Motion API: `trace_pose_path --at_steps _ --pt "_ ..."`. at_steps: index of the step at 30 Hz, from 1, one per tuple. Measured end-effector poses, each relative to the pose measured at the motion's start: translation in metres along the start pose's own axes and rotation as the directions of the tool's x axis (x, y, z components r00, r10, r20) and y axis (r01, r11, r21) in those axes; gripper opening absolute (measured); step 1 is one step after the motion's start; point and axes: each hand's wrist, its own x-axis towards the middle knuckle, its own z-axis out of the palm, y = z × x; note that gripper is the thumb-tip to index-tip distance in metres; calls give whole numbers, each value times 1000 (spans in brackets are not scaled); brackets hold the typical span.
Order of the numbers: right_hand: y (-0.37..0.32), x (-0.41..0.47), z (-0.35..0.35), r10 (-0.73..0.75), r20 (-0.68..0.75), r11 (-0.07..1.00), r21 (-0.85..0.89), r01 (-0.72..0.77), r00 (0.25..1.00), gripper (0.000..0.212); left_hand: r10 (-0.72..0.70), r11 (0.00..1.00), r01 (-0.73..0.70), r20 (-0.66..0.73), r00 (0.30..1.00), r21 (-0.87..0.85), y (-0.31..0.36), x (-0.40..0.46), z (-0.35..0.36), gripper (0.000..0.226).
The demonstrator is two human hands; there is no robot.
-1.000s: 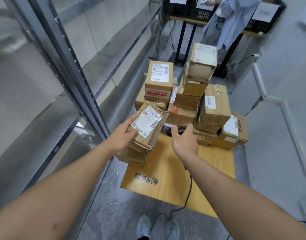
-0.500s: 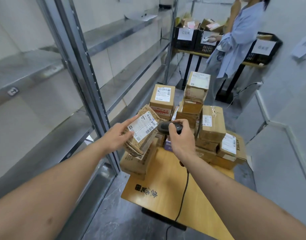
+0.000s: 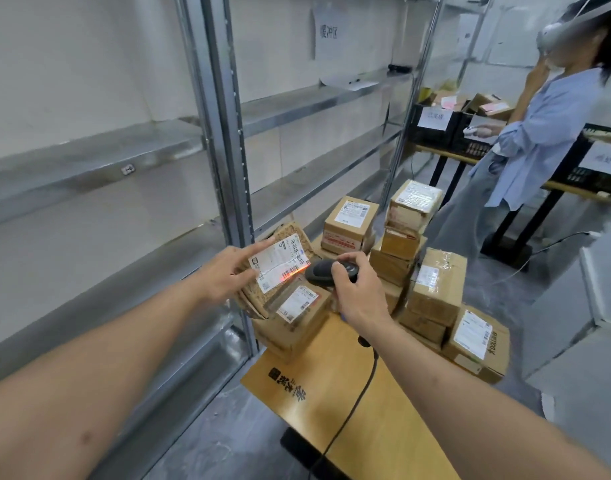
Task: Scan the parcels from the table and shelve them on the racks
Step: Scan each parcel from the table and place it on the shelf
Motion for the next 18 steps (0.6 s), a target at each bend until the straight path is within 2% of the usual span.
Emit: trace_pose_path --at_steps 8,11,15,18 --pt "-9 -28 8 -92 170 996 4 93 981 26 -164 978 178 -122 979 113 5 -71 6 65" --pt "-13 -39 20 -133 231 991 -3 137 964 25 -202 972 220 -183 962 84 3 -102 10 65" --pt "-22 -53 47 -177 304 984 34 175 936 12 -263 960 278 -277 924 16 -7 -141 12 63" --pt "-38 -68 74 -203 360 979 69 191 911 26 -320 946 318 -352 880 -64 -20 -170 8 63"
